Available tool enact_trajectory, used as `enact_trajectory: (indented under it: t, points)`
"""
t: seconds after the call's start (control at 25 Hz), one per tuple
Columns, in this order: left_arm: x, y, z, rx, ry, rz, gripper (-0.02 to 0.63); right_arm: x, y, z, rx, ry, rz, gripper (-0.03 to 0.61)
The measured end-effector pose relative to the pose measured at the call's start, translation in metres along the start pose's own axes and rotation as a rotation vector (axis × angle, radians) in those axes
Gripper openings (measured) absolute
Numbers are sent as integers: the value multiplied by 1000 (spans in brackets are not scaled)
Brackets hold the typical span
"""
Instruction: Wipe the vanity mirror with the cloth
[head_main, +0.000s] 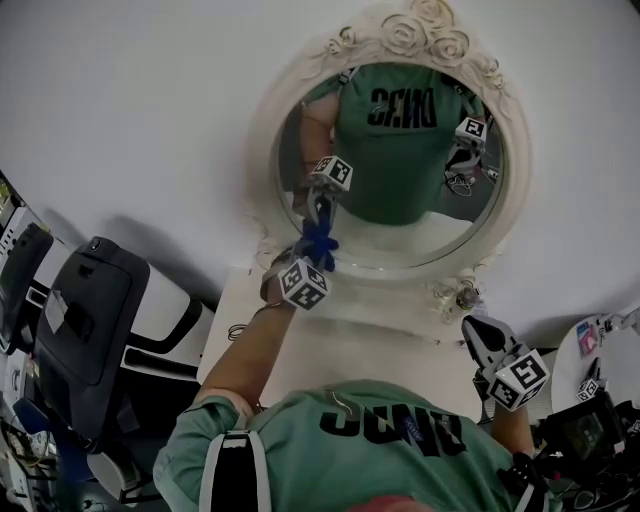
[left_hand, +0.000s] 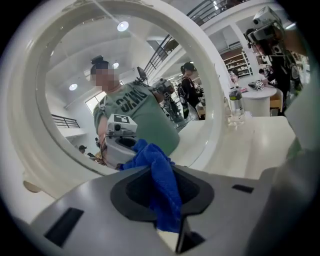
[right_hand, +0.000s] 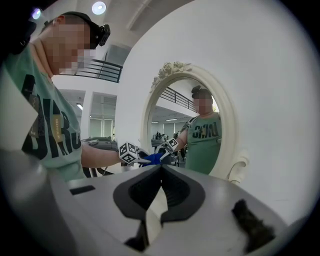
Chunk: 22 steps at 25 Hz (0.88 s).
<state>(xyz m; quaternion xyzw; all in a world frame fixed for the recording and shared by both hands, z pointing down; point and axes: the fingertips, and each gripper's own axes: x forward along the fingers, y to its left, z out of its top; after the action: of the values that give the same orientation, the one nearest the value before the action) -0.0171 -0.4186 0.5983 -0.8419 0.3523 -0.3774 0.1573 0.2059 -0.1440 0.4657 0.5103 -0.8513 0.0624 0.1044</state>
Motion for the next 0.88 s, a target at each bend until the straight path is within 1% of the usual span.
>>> enact_trajectory:
  t: [0.16,0.28,0.36,0.44,0.6,0.72,0.8,0.88]
  points:
    - [25,-30,-1,26,60,-83,86,-25,-7,-10,29,9,-74,12]
    - [44,-66,1,23,71,-161,86,-51,-19,-23,66,18,-141,12]
    - [58,-95,10,8,74,-218,86,-65,-25,-31,94,25,-173,12]
    - [70,-122,26,-26,72,-264,85,-77,-30,-36,119,26,-197,12]
    - [85,-156,56,-106,50,-306,84,-97,-36,-53,157,23,-233,12]
    - [86,-169,77,-190,5,-370,84,-108,-41,-62,172,27,-259,12]
    - [87,-175,92,-229,-28,-404,84,-109,-44,-63,169,27,-266,12]
    - [86,-178,106,-257,-48,-420,84,-105,-46,-62,162,24,-258,12]
